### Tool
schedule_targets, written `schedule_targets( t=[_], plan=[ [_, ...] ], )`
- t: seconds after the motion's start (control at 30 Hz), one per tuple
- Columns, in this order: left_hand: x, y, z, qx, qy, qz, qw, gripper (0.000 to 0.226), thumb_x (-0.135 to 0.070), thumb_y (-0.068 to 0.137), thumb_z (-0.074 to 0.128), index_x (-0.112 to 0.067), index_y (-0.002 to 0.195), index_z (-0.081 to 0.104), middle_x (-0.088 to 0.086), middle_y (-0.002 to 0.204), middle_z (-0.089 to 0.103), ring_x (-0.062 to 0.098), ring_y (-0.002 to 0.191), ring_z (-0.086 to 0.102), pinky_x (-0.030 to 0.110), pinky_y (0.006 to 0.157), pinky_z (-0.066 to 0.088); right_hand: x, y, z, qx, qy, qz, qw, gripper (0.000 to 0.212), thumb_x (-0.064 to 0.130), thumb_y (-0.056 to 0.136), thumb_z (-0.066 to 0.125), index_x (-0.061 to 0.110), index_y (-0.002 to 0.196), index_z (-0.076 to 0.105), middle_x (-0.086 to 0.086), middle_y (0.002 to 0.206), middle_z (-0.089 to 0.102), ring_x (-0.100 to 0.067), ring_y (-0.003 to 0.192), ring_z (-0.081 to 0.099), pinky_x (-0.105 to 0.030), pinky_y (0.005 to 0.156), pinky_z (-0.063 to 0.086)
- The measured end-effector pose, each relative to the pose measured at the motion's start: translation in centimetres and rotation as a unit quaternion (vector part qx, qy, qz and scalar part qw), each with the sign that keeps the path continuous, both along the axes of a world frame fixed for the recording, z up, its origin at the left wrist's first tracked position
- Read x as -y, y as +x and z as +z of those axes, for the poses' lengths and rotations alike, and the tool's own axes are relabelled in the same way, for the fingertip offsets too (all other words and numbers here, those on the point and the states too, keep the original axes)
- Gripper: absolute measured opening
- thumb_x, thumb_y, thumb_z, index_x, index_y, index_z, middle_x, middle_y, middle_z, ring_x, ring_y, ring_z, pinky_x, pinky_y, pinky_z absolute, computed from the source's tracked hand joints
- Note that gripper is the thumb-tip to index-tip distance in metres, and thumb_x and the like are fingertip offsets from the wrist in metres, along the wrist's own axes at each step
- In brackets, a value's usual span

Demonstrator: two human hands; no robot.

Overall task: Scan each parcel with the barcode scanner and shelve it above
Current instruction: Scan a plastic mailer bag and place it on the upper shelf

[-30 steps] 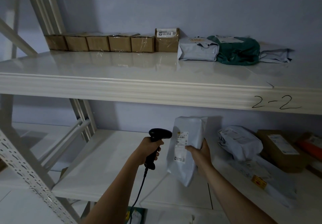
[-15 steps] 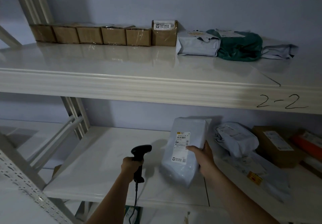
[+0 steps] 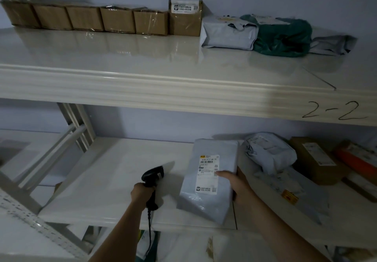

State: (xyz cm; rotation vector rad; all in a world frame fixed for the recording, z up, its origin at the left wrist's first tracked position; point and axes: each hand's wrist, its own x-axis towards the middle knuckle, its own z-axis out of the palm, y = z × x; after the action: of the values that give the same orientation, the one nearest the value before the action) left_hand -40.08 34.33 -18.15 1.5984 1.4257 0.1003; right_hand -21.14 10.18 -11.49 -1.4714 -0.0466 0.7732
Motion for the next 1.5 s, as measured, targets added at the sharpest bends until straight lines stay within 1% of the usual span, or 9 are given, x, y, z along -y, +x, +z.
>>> schedule_targets(
  t=[0.1,0.2,0.33,0.5,0.7,0.93,1.1,1.27,1.5],
  plan=[
    [0.7,-0.3,0.9,-0.013,-0.001,-0.001,1.000,0.016,-0.016,0.088,0.063,-0.004,0.079,0.056,0.020,0.091,0.060,0.035,0.092,0.061,0.044,0.086,0.052,0.8,-0.1,0.6,-0.002,0.011,0.020,1.000,0.050,0.005,0.073,0.082,0.011,0.120,0.065,-0.016,0.105,0.076,-0.039,0.096,0.073,-0.061,0.087,0.056],
    [1.8,0.0,2.3,-0.064,0.049,0.000,0.997,0.032,-0.023,0.091,0.056,-0.006,0.118,0.057,0.024,0.122,0.054,0.040,0.120,0.047,0.042,0.095,0.042,1.8,0.0,1.5,-0.005,0.027,0.038,0.999,0.048,0.008,0.074,0.081,0.010,0.120,0.066,-0.017,0.106,0.076,-0.039,0.097,0.073,-0.060,0.086,0.057],
    [5.1,1.8,6.8,0.045,0.145,0.005,0.988,0.027,-0.015,0.093,0.050,-0.006,0.115,0.062,0.021,0.112,0.065,0.036,0.104,0.058,0.037,0.085,0.046,3.4,0.1,3.1,-0.011,0.059,0.071,0.996,0.052,0.014,0.075,0.081,0.009,0.124,0.064,-0.017,0.111,0.075,-0.036,0.100,0.072,-0.048,0.079,0.060],
    [11.5,3.8,12.4,0.244,-0.158,-0.086,0.953,0.031,-0.032,0.098,0.052,-0.010,0.117,0.064,0.011,0.104,0.073,0.027,0.092,0.071,0.036,0.075,0.060,5.1,-0.2,5.2,-0.024,0.085,0.107,0.990,0.041,0.016,0.084,0.072,0.007,0.123,0.066,-0.019,0.112,0.074,-0.036,0.101,0.072,-0.041,0.074,0.061],
    [15.6,2.7,14.4,0.264,-0.106,-0.093,0.954,0.044,-0.041,0.090,0.065,-0.012,0.124,0.062,0.011,0.106,0.074,0.031,0.090,0.073,0.046,0.080,0.060,7.7,-1.5,7.1,0.010,0.103,0.095,0.990,0.044,0.017,0.088,0.069,0.006,0.130,0.060,-0.018,0.120,0.071,-0.032,0.107,0.071,-0.044,0.089,0.058],
    [19.8,0.1,18.3,0.327,-0.083,-0.059,0.940,0.046,-0.030,0.094,0.063,-0.014,0.135,0.051,0.016,0.116,0.067,0.036,0.098,0.068,0.044,0.078,0.059,11.3,-5.8,11.1,0.111,0.063,0.025,0.991,0.056,0.016,0.089,0.072,0.021,0.136,0.042,-0.005,0.118,0.066,-0.024,0.100,0.070,-0.040,0.078,0.061],
    [23.7,-2.4,22.3,0.320,-0.038,-0.144,0.935,0.021,-0.027,0.102,0.042,-0.020,0.117,0.054,0.004,0.095,0.070,0.022,0.074,0.069,0.028,0.047,0.053,15.1,-10.7,14.3,0.147,0.071,-0.008,0.987,0.035,0.010,0.093,0.063,0.021,0.126,0.059,-0.007,0.119,0.070,-0.026,0.105,0.068,-0.045,0.092,0.056],
    [26.7,-4.3,26.5,0.267,0.024,-0.184,0.946,0.033,-0.022,0.098,0.038,0.000,0.115,0.056,0.025,0.116,0.059,0.040,0.096,0.062,0.033,0.065,0.047,19.2,-13.3,18.5,0.170,0.054,-0.061,0.982,0.025,0.018,0.092,0.063,0.011,0.116,0.068,-0.013,0.109,0.073,-0.033,0.098,0.070,-0.050,0.086,0.059],
    [33.2,-6.3,32.5,0.267,0.070,-0.222,0.935,0.026,-0.025,0.100,0.034,-0.010,0.098,0.055,0.012,0.078,0.056,0.021,0.055,0.052,0.016,0.034,0.031,25.9,-14.2,25.1,0.270,0.068,-0.111,0.954,0.028,0.031,0.089,0.065,0.055,0.075,0.070,0.022,0.072,0.071,-0.005,0.071,0.068,-0.023,0.057,0.048]
  ],
)
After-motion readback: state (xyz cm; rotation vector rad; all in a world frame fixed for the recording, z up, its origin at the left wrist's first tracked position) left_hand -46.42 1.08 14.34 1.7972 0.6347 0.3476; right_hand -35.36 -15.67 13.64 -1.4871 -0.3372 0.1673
